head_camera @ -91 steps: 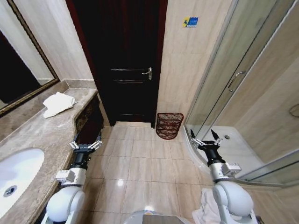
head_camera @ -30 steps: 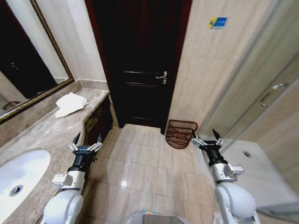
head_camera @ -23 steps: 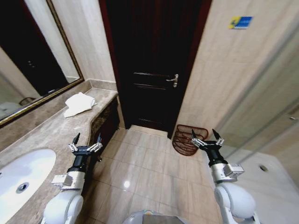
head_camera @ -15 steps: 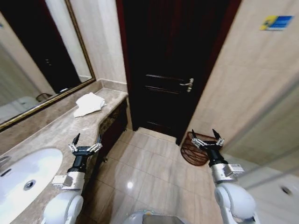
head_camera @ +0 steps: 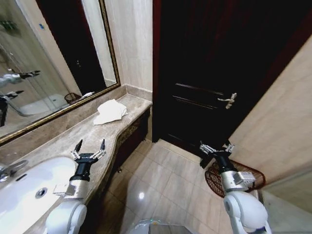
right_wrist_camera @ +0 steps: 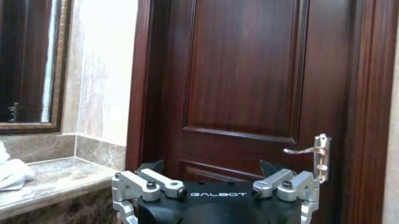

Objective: Discard the used towel into the hamper.

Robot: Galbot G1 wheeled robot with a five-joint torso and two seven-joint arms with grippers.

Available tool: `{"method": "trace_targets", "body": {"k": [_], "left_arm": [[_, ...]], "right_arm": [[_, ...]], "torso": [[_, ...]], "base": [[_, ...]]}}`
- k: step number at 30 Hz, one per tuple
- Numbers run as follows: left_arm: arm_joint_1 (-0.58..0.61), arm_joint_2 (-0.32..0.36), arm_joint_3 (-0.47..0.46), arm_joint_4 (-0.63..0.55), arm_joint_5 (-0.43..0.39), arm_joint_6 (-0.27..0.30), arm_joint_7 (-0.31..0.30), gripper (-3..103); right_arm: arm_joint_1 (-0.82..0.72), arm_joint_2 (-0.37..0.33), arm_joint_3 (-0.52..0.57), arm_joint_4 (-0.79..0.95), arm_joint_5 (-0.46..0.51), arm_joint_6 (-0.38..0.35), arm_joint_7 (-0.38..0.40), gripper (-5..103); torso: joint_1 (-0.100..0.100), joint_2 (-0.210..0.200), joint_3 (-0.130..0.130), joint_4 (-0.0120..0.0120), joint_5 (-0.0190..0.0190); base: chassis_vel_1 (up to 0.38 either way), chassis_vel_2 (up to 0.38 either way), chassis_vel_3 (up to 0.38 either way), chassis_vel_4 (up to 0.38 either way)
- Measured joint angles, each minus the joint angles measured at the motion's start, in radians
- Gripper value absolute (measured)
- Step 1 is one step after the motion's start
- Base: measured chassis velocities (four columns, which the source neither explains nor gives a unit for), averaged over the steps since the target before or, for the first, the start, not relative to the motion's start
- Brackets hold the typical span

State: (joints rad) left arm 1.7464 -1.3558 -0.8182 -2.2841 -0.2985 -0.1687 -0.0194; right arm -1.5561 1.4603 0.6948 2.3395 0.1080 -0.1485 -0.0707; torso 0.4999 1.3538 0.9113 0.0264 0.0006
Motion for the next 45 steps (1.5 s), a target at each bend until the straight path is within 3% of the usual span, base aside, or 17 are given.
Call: {"method": "trace_targets", "body": {"k": [13, 24, 29, 32, 37, 45], "left_arm": [[-0.003, -0.011, 0.001, 0.007, 0.011, -0.005, -0.033, 100], [-0.015, 0.013, -0.007, -0.030, -0.007, 0.117, -0.051, 100], [-0.036, 0.041, -0.007, -0.044, -0.034, 0.201, -0.060, 100], [-0.072, 0.068, -0.003, -0.046, -0.056, 0.268, -0.105, 100], [-0.107, 0.105, 0.000, -0.029, -0.076, 0.301, -0.151, 100], [-0.109, 0.120, -0.009, -0.010, -0.092, 0.299, -0.175, 100]], "right_arm": [[0.000, -0.001, -0.003, -0.004, -0.003, 0.015, -0.017, 100], [0.010, -0.001, -0.004, -0.018, 0.000, 0.014, 0.019, 100], [0.015, -0.008, -0.001, -0.024, 0.000, 0.011, 0.021, 100], [0.020, -0.013, 0.002, -0.030, -0.001, 0.010, 0.022, 100], [0.024, -0.012, -0.001, -0.043, -0.004, 0.010, 0.021, 100], [0.054, -0.014, -0.014, -0.070, -0.014, 0.015, -0.011, 100]], "torso": [[0.000, 0.000, 0.000, 0.0000, -0.0007], [0.000, 0.000, 0.000, 0.0001, -0.0005], [0.000, 0.000, 0.000, 0.0002, -0.0006], [0.000, 0.000, 0.000, 0.0002, -0.0007], [0.000, 0.000, 0.000, 0.0000, -0.0007], [0.000, 0.000, 0.000, 0.0001, -0.0006]], "base": [[-0.107, 0.107, 0.102, -0.101], [0.015, -0.008, -0.009, 0.007], [0.000, 0.000, 0.000, 0.000], [0.000, 0.000, 0.000, 0.000], [0.000, 0.000, 0.000, 0.000], [0.000, 0.000, 0.000, 0.000]]}}
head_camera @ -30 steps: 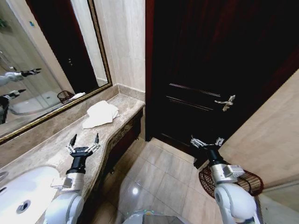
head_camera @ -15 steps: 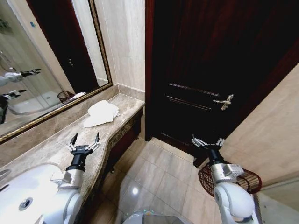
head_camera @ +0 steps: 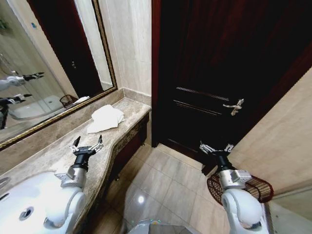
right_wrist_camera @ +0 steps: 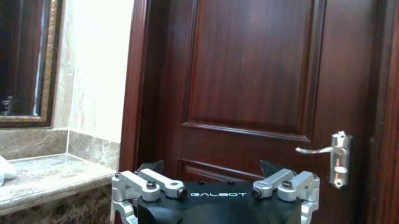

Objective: Discard the used towel into the hamper.

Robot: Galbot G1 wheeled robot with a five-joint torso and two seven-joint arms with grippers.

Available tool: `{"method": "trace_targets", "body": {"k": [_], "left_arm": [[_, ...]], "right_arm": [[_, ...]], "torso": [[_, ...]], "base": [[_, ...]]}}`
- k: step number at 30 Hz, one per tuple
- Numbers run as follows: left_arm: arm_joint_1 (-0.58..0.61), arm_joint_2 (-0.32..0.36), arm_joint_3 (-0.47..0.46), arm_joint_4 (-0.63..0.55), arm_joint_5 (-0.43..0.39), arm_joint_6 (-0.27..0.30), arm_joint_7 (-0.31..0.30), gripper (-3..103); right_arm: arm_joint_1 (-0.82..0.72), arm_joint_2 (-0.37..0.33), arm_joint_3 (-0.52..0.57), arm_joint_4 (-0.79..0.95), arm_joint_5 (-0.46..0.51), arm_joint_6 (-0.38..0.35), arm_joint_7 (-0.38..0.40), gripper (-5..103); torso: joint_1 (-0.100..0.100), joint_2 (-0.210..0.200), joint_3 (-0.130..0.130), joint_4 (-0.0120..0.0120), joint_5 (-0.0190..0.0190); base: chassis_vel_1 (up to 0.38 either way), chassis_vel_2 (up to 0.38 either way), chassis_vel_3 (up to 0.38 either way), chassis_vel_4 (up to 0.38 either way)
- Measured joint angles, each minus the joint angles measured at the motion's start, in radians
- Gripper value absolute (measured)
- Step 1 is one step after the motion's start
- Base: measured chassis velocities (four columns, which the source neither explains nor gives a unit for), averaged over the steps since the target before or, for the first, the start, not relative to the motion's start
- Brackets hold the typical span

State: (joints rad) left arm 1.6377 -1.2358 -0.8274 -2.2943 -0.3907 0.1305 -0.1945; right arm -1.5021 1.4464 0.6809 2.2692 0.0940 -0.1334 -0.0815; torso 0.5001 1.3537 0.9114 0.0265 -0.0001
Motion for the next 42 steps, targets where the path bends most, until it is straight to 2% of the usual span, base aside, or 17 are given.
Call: {"method": "trace_targets", "body": {"k": [13, 25, 42], "left_arm": [[0.018, -0.010, -0.012, 0.016, -0.010, -0.049, 0.003, 100], [0.028, -0.032, -0.007, -0.008, -0.007, -0.051, 0.042, 100], [0.038, -0.040, -0.010, -0.014, 0.000, -0.067, 0.050, 100]], "right_arm": [[0.023, 0.009, -0.039, -0.011, -0.029, -0.009, 0.002, 100], [0.014, 0.006, -0.034, -0.001, -0.030, -0.009, 0.012, 100], [0.009, 0.007, -0.033, 0.013, -0.029, -0.009, 0.015, 100]], "torso": [[0.000, 0.000, 0.000, 0.0000, 0.0000], [0.000, 0.000, 0.000, -0.0001, 0.0002], [0.000, 0.000, 0.000, 0.0000, 0.0001]], "base": [[-0.030, 0.031, 0.033, -0.030], [-0.089, 0.091, 0.097, -0.092], [-0.023, 0.119, 0.118, -0.020]]}}
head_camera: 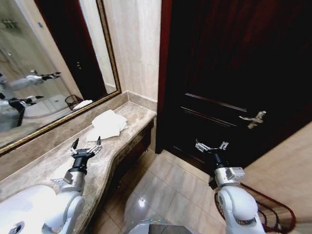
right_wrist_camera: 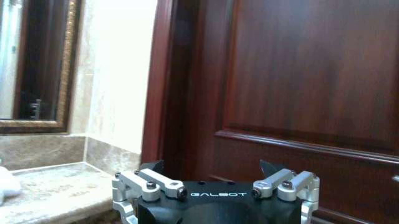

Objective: Discard the used towel into the hamper.

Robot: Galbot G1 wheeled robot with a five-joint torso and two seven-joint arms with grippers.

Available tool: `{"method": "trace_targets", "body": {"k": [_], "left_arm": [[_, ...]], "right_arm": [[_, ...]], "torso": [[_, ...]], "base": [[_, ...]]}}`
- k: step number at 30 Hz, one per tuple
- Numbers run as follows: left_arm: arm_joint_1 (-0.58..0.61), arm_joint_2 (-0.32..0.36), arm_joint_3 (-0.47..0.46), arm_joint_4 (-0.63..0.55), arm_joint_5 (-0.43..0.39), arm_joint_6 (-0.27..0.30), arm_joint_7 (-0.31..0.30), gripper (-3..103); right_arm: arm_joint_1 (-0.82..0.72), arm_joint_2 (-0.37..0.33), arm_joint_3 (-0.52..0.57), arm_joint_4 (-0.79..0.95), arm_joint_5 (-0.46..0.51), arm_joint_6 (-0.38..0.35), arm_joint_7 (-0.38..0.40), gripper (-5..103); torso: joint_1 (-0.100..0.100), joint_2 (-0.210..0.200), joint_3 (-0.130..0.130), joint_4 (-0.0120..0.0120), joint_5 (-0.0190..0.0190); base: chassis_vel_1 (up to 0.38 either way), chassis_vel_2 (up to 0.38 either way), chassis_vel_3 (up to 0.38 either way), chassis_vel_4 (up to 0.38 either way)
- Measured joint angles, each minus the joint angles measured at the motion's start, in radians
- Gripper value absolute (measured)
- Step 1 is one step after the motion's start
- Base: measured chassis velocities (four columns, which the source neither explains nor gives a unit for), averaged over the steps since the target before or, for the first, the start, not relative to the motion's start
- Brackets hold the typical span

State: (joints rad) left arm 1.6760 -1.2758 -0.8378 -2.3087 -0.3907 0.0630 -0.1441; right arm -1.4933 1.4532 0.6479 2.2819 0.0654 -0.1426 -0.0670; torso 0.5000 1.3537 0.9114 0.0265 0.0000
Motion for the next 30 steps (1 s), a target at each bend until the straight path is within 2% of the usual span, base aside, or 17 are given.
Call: {"method": "trace_targets", "body": {"k": [10, 18, 25, 30], "left_arm": [[0.004, -0.007, 0.006, 0.006, 0.011, -0.008, 0.004, 100], [-0.016, 0.017, 0.018, 0.020, 0.012, 0.030, 0.002, 100], [-0.129, 0.074, 0.059, 0.102, -0.020, 0.063, 0.002, 100], [-0.218, 0.105, 0.071, 0.174, -0.051, 0.088, -0.001, 100]], "right_arm": [[0.000, 0.001, -0.001, 0.002, 0.001, 0.000, 0.001, 100], [-0.006, 0.006, -0.009, 0.010, 0.003, 0.000, 0.001, 100], [-0.025, 0.009, -0.012, 0.053, 0.055, -0.035, -0.007, 100], [-0.009, -0.021, -0.032, 0.061, 0.121, -0.074, -0.005, 100]], "torso": [[0.000, 0.000, 0.000, 0.0000, 0.0000], [0.000, 0.000, 0.000, 0.0001, 0.0000], [0.000, 0.000, 0.000, -0.0001, -0.0002], [0.000, 0.000, 0.000, 0.0002, 0.0000]], "base": [[-0.021, 0.108, 0.118, -0.040], [-0.026, 0.046, 0.054, -0.031], [0.000, 0.000, 0.000, 0.000], [0.000, 0.000, 0.000, 0.000]]}}
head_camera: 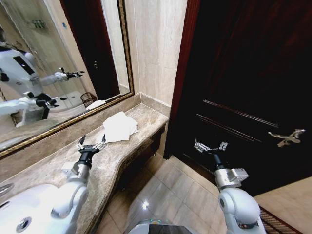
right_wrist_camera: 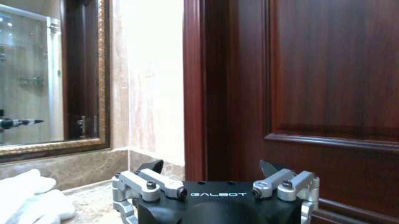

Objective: Discard the used towel into the hamper.

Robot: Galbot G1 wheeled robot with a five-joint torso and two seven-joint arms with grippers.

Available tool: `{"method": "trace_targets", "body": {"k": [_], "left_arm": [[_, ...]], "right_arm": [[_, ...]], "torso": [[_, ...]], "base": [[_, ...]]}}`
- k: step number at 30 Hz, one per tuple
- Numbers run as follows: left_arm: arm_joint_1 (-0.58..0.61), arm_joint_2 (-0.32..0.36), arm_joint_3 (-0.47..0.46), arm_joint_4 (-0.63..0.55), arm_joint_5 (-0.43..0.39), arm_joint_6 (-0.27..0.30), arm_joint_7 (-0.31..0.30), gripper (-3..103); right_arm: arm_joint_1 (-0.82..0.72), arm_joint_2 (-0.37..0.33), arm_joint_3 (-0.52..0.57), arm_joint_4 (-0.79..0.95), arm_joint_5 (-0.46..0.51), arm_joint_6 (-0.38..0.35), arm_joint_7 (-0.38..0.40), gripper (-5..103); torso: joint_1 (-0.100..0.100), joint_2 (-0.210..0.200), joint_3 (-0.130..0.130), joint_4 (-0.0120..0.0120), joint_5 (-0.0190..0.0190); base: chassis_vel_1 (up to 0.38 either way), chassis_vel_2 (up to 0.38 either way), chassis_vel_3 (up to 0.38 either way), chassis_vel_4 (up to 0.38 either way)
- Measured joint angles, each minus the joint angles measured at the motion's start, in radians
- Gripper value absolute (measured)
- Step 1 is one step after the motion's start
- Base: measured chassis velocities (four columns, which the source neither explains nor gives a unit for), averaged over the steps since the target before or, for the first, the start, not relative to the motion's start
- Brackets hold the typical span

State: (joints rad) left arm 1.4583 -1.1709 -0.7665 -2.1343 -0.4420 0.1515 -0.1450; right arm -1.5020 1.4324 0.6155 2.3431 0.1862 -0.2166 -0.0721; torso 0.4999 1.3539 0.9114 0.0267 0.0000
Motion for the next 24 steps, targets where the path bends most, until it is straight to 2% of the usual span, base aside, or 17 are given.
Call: {"method": "trace_targets", "body": {"k": [2, 4, 5, 7, 14, 16, 17, 19, 20, 23, 24], "left_arm": [[-0.047, 0.024, 0.014, 0.031, -0.031, 0.021, -0.003, 100], [-0.084, 0.050, 0.026, 0.048, -0.055, 0.065, -0.022, 100], [-0.084, 0.050, 0.026, 0.048, -0.055, 0.065, -0.022, 100], [-0.121, 0.090, 0.043, 0.065, -0.082, 0.133, -0.046, 100], [-0.250, 0.167, 0.121, 0.144, -0.163, 0.190, -0.047, 100], [-0.350, 0.184, 0.194, 0.200, -0.171, 0.239, -0.082, 100], [-0.350, 0.184, 0.194, 0.200, -0.171, 0.239, -0.082, 100], [-0.435, 0.189, 0.247, 0.242, -0.190, 0.304, -0.144, 100], [-0.435, 0.189, 0.247, 0.242, -0.190, 0.304, -0.144, 100], [-0.541, 0.180, 0.305, 0.303, -0.254, 0.396, -0.197, 100], [-0.541, 0.180, 0.305, 0.303, -0.254, 0.396, -0.197, 100]], "right_arm": [[0.003, -0.012, -0.003, -0.006, 0.005, -0.002, 0.000, 100], [0.002, -0.014, -0.006, -0.018, 0.004, 0.003, 0.002, 100], [0.002, -0.014, -0.006, -0.018, 0.004, 0.003, 0.002, 100], [0.003, -0.003, -0.011, -0.045, -0.012, 0.015, 0.005, 100], [0.009, 0.013, -0.031, -0.114, -0.068, 0.047, 0.013, 100], [0.009, 0.018, -0.034, -0.128, -0.081, 0.053, 0.019, 100], [0.009, 0.018, -0.034, -0.128, -0.081, 0.053, 0.019, 100], [0.008, 0.015, -0.033, -0.135, -0.085, 0.054, 0.022, 100], [0.008, 0.015, -0.033, -0.135, -0.085, 0.054, 0.022, 100], [0.007, 0.011, -0.029, -0.149, -0.091, 0.064, 0.027, 100], [0.007, 0.011, -0.029, -0.149, -0.091, 0.064, 0.027, 100]], "torso": [[0.000, 0.000, 0.000, -0.0001, -0.0004], [0.000, 0.000, 0.000, -0.0002, 0.0000], [0.000, 0.000, 0.000, -0.0002, 0.0000], [0.000, 0.000, 0.000, -0.0004, -0.0002], [0.000, 0.000, 0.000, 0.0000, -0.0002], [0.000, 0.000, 0.000, -0.0002, -0.0005], [0.000, 0.000, 0.000, -0.0002, -0.0005], [0.000, 0.000, 0.000, -0.0004, 0.0001], [0.000, 0.000, 0.000, -0.0004, 0.0001], [0.000, 0.000, 0.000, -0.0003, 0.0002], [0.000, 0.000, 0.000, -0.0003, 0.0002]], "base": [[0.000, 0.000, 0.000, 0.000], [0.000, 0.000, 0.000, 0.000], [0.000, 0.000, 0.000, 0.000], [0.000, 0.000, 0.000, 0.000], [0.000, 0.000, 0.000, 0.000], [0.000, 0.000, 0.000, 0.000], [0.000, 0.000, 0.000, 0.000], [0.000, 0.000, 0.000, 0.000], [0.000, 0.000, 0.000, 0.000], [0.000, 0.000, 0.000, 0.000], [0.000, 0.000, 0.000, 0.000]]}}
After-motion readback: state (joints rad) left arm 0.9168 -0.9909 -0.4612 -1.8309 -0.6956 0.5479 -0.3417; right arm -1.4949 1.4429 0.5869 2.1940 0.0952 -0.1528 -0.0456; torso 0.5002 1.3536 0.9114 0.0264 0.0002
